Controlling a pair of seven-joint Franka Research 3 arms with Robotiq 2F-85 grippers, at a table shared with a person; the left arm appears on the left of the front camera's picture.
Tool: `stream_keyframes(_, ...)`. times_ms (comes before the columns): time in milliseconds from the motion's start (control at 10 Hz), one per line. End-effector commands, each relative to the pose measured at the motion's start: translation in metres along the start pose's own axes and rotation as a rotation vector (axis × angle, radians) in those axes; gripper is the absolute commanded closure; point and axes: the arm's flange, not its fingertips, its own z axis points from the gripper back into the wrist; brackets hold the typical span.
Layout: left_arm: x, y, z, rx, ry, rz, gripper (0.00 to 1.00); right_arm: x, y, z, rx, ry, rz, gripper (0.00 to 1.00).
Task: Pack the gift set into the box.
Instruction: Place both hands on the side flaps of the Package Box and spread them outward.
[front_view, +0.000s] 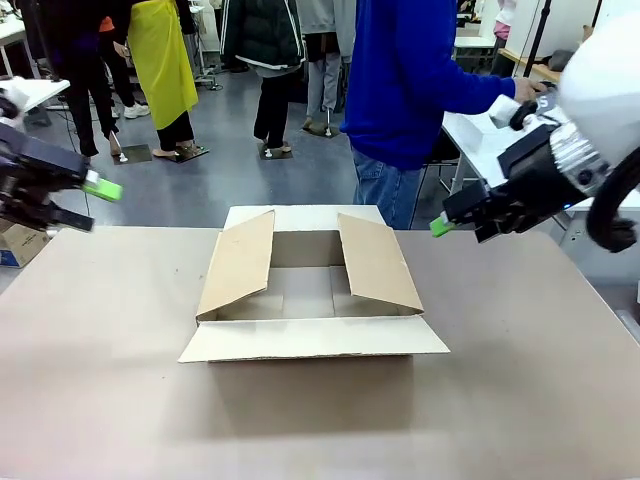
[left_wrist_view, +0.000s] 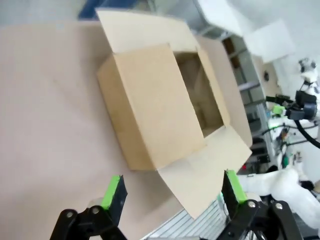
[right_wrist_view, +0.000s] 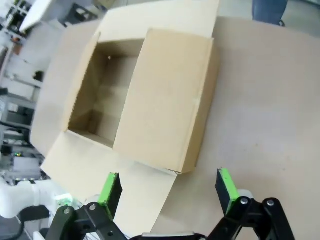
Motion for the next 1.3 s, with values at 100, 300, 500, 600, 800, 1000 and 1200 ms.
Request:
stream_keyframes(100, 0.000, 0.000, 0.000, 0.000, 0.000, 0.000, 0.00, 0.008, 0.033, -0.040, -0.039, 0.061, 0.092, 0.00)
stream_keyframes(300, 0.026, -0.028, -0.048, 0.121, 0.129, 0.089, 0.00, 0.007, 0.084, -0.082, -0.126, 0.022, 0.167, 0.00)
stream_keyframes(500, 0.045, -0.055, -0.103, 0.223, 0.229, 0.169, 0.00, -0.016, 0.123, -0.119, -0.189, -0.028, 0.113, 0.00)
stream_keyframes(600, 0.056, -0.075, -0.137, 0.298, 0.255, 0.166, 0.00, -0.033, 0.135, -0.129, -0.241, -0.027, 0.136, 0.00)
stream_keyframes(800, 0.073, -0.121, -0.208, 0.492, 0.291, 0.144, 0.00, -0.041, 0.127, -0.107, -0.220, -0.066, 0.079, 0.00)
stream_keyframes(1000, 0.076, -0.143, -0.261, 0.671, 0.269, 0.097, 0.00, -0.039, 0.137, -0.127, -0.181, -0.022, 0.156, 0.00)
stream_keyframes(1200, 0.069, -0.149, -0.281, 0.728, 0.312, 0.057, 0.00, -0.039, 0.137, -0.127, -0.181, -0.022, 0.156, 0.00)
